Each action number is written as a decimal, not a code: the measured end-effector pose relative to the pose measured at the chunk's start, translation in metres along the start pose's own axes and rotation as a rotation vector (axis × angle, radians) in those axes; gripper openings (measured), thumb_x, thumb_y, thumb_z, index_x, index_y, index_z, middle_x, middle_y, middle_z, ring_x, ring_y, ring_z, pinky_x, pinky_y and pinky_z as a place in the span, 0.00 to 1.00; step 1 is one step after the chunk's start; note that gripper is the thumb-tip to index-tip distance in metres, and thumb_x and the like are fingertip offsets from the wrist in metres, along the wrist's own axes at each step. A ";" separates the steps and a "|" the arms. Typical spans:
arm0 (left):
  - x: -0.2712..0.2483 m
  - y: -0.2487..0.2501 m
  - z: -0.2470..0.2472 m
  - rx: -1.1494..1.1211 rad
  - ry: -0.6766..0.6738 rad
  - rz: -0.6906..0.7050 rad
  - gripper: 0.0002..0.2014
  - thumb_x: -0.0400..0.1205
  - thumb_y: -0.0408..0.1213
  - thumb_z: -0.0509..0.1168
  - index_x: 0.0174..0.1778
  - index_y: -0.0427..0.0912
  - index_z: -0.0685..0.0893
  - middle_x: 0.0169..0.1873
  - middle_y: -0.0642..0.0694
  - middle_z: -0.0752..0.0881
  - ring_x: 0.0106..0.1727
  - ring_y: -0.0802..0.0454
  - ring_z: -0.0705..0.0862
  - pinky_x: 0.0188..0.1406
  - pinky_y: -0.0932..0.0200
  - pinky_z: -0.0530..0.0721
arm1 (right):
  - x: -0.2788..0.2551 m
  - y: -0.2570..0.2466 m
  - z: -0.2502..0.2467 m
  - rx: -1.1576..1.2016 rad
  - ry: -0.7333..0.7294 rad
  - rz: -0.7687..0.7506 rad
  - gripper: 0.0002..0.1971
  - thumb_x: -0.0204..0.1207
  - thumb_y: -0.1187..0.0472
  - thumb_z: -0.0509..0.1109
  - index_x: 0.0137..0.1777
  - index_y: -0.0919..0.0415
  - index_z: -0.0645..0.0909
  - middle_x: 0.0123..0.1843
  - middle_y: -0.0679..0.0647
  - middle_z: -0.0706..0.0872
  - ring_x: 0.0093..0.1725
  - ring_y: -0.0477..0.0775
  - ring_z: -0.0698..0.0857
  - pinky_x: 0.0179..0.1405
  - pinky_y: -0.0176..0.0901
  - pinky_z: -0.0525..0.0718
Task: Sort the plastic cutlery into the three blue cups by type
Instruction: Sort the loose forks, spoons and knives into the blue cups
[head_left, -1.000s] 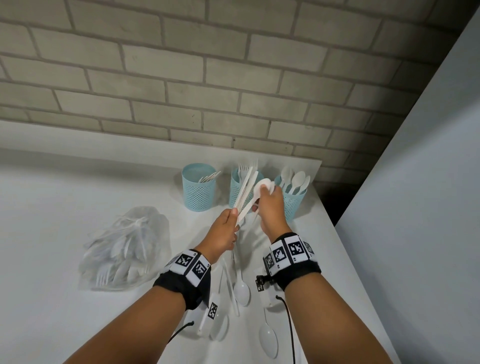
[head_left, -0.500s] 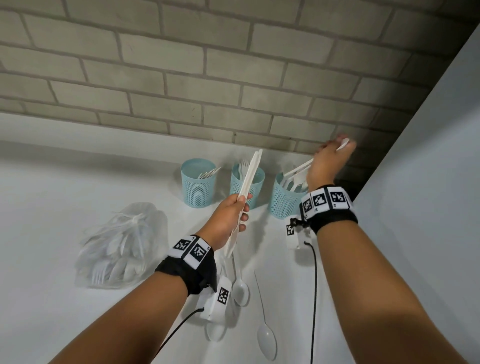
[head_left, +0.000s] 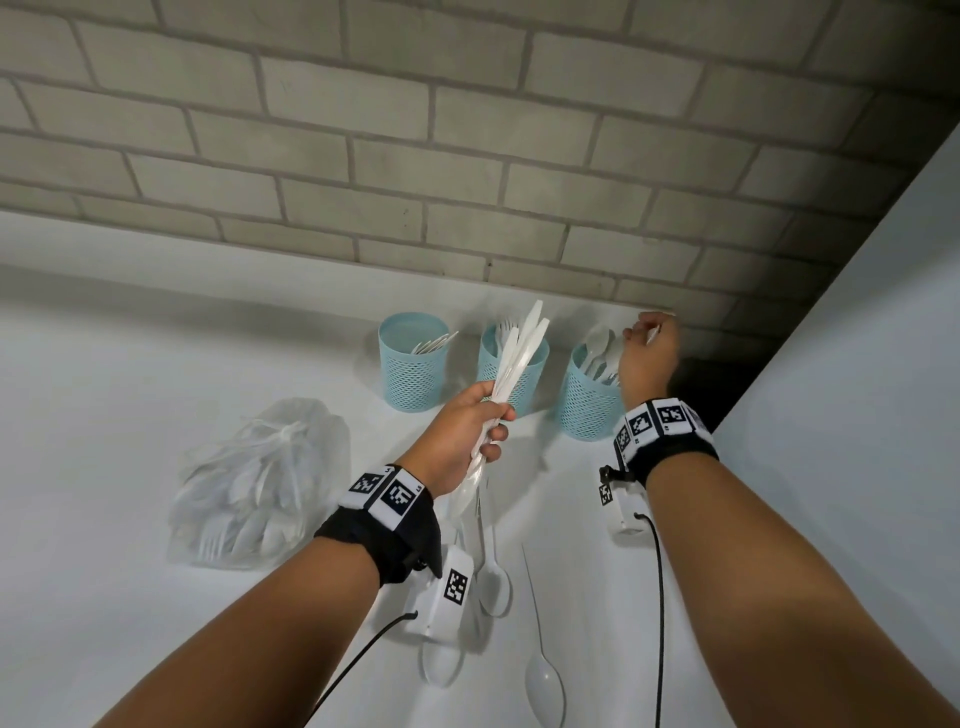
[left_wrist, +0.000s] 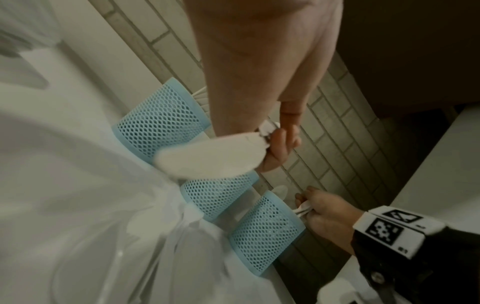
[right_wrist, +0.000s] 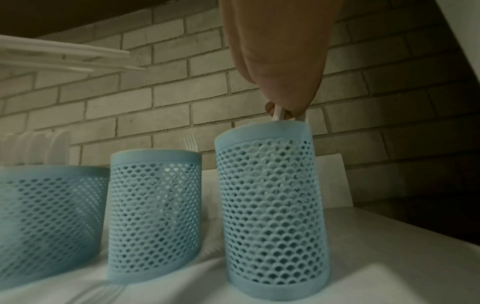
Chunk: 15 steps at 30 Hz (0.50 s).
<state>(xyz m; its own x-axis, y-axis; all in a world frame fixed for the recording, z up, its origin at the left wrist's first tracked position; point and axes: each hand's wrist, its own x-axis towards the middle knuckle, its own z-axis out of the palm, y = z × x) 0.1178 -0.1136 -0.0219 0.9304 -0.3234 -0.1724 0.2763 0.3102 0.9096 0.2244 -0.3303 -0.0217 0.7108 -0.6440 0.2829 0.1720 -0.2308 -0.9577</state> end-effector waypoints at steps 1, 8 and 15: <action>0.000 0.000 -0.001 0.012 0.005 -0.002 0.12 0.85 0.26 0.52 0.55 0.45 0.76 0.34 0.47 0.75 0.26 0.58 0.68 0.20 0.69 0.63 | 0.000 0.002 -0.002 -0.073 -0.041 -0.020 0.07 0.80 0.70 0.58 0.50 0.58 0.74 0.53 0.62 0.83 0.53 0.60 0.84 0.56 0.45 0.81; -0.002 -0.003 -0.002 0.119 0.066 0.008 0.12 0.89 0.42 0.50 0.62 0.43 0.74 0.35 0.50 0.75 0.28 0.58 0.65 0.21 0.70 0.62 | -0.018 -0.028 -0.007 -0.201 -0.072 -0.393 0.09 0.76 0.64 0.68 0.54 0.65 0.79 0.58 0.61 0.81 0.58 0.55 0.80 0.61 0.44 0.79; -0.008 -0.004 -0.001 0.149 0.027 0.055 0.07 0.87 0.39 0.56 0.55 0.47 0.79 0.36 0.50 0.80 0.26 0.60 0.69 0.21 0.71 0.65 | -0.063 -0.058 0.016 -0.337 -0.558 -0.650 0.14 0.78 0.49 0.67 0.57 0.56 0.83 0.59 0.52 0.81 0.58 0.49 0.79 0.56 0.39 0.77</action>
<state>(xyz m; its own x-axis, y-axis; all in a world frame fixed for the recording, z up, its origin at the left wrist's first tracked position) 0.1092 -0.1112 -0.0241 0.9498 -0.2851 -0.1290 0.1880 0.1904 0.9635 0.1803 -0.2650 0.0151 0.7851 0.1114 0.6092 0.5067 -0.6811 -0.5285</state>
